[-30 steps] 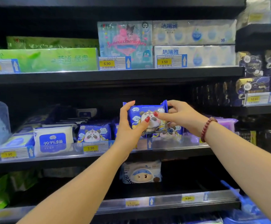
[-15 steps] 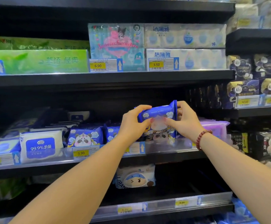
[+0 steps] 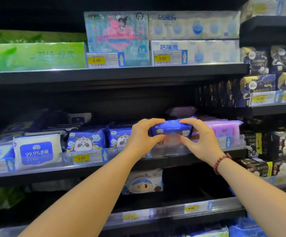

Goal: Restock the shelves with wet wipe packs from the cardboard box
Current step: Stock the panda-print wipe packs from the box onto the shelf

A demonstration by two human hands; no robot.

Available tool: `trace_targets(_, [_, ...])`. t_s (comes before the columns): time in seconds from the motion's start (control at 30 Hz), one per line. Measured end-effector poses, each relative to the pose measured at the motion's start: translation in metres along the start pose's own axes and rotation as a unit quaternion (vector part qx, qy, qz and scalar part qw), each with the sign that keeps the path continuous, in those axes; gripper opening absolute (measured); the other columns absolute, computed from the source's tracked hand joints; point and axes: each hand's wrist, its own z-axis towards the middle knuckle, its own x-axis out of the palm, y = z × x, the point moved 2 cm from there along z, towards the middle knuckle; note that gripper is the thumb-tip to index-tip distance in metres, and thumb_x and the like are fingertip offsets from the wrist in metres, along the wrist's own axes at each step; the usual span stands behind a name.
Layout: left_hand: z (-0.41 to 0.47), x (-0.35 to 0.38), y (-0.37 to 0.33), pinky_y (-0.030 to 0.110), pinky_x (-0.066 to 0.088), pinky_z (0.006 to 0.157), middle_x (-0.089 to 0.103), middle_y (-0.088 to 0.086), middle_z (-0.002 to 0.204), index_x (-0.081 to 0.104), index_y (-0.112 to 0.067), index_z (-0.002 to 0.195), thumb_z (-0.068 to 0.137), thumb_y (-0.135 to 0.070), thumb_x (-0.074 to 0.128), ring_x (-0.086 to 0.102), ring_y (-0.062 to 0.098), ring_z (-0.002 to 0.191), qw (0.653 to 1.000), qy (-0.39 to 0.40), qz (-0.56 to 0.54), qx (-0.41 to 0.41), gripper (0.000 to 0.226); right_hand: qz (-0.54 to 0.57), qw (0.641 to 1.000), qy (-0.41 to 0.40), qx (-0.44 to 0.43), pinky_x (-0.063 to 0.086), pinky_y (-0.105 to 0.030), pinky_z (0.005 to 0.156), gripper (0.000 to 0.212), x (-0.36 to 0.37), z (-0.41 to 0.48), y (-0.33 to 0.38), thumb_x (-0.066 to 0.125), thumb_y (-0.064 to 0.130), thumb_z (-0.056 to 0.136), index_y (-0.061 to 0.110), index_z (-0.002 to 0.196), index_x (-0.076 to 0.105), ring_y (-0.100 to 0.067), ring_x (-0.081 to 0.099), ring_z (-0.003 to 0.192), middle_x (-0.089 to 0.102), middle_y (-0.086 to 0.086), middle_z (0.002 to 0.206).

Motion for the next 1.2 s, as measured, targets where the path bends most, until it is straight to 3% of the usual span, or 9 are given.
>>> trace_targets(0.13, [0.005,0.004,0.008,0.013,0.04,0.078,0.057,-0.004,0.126,0.061,-0.036,0.123,0.08,-0.031,0.076,0.053,0.01,0.103,0.998,0.039,-0.002,-0.049,0.046,0.013,0.997,0.056,0.051,0.052,-0.027,0.081,0.041,-0.002,0.006,-0.007,0.078,0.024,0.075,0.033,0.112,0.063,-0.014,0.062,0.084,0.068,0.004,0.103])
trace_targets(0.27, [0.009,0.004,0.01,0.007,0.036,0.071,0.055,-0.004,0.121,0.063,-0.032,0.122,0.083,-0.034,0.072,0.048,0.006,0.1,0.998,0.038,0.026,-0.034,0.04,0.026,0.992,0.096,0.082,0.052,-0.029,0.07,0.028,-0.005,0.017,-0.01,0.073,0.026,0.08,0.038,0.103,0.064,-0.012,0.052,0.065,0.071,0.003,0.095])
trace_targets(0.43, [-0.004,0.007,0.012,0.011,0.05,0.077,0.05,-0.008,0.109,0.071,-0.025,0.108,0.079,-0.026,0.077,0.05,-0.002,0.094,0.995,-0.089,0.007,0.039,0.03,0.014,0.985,0.14,0.102,0.045,-0.023,0.063,0.027,-0.006,0.026,-0.015,0.073,0.029,0.08,0.027,0.107,0.069,-0.011,0.046,0.061,0.069,0.0,0.092])
trace_targets(0.5, [-0.003,0.008,0.01,0.008,0.048,0.073,0.054,-0.01,0.106,0.072,-0.024,0.104,0.079,-0.028,0.077,0.052,0.001,0.093,0.995,-0.097,0.015,0.022,0.026,0.007,0.983,0.15,0.108,0.043,-0.021,0.061,0.029,-0.006,0.027,-0.013,0.072,0.03,0.082,0.023,0.11,0.069,-0.011,0.045,0.06,0.068,-0.004,0.086])
trace_targets(0.6, [0.0,0.004,0.004,0.005,0.041,0.069,0.056,-0.008,0.106,0.071,-0.022,0.106,0.08,-0.031,0.075,0.052,0.004,0.093,0.997,-0.062,0.045,-0.013,0.028,-0.02,0.982,0.149,0.114,0.037,-0.015,0.058,0.031,-0.005,0.026,-0.008,0.069,0.028,0.084,0.02,0.114,0.067,-0.005,0.045,0.057,0.06,0.007,0.079])
trace_targets(0.8, [-0.014,-0.003,-0.005,0.026,0.046,0.083,0.051,-0.001,0.112,0.053,-0.029,0.13,0.09,-0.032,0.065,0.052,0.014,0.092,0.992,0.043,0.115,-0.033,0.042,-0.126,0.977,0.127,0.12,0.037,-0.023,0.078,0.036,-0.005,0.011,0.007,0.062,0.034,0.088,0.029,0.123,0.059,-0.017,0.054,0.088,0.055,-0.003,0.101])
trace_targets(0.9, [-0.03,-0.013,-0.01,0.03,0.045,0.087,0.04,-0.005,0.117,0.043,-0.029,0.14,0.09,-0.032,0.064,0.05,0.016,0.101,0.984,0.084,0.154,-0.012,0.055,-0.135,0.986,0.047,0.088,0.038,-0.027,0.089,0.039,-0.01,-0.002,0.018,0.065,0.026,0.085,0.021,0.124,0.06,-0.025,0.051,0.109,0.053,-0.008,0.115])
trace_targets(1.0, [-0.05,-0.028,-0.015,0.038,0.046,0.092,0.042,-0.002,0.13,0.046,-0.024,0.138,0.089,-0.03,0.063,0.045,0.017,0.117,0.98,0.064,0.187,0.018,0.052,-0.145,0.989,0.011,0.03,0.04,-0.033,0.093,0.04,-0.014,-0.019,0.032,0.068,0.021,0.083,0.013,0.121,0.061,-0.029,0.051,0.111,0.056,-0.01,0.115])
trace_targets(1.2, [-0.119,-0.048,-0.01,0.047,0.047,0.095,0.052,0.011,0.132,0.053,-0.012,0.133,0.085,-0.026,0.067,0.048,0.031,0.122,0.962,0.027,0.262,0.071,0.053,-0.171,0.982,0.07,-0.039,0.044,-0.042,0.092,0.048,-0.005,-0.08,0.068,0.065,0.033,0.081,0.013,0.123,0.057,-0.031,0.053,0.109,0.059,-0.01,0.116])
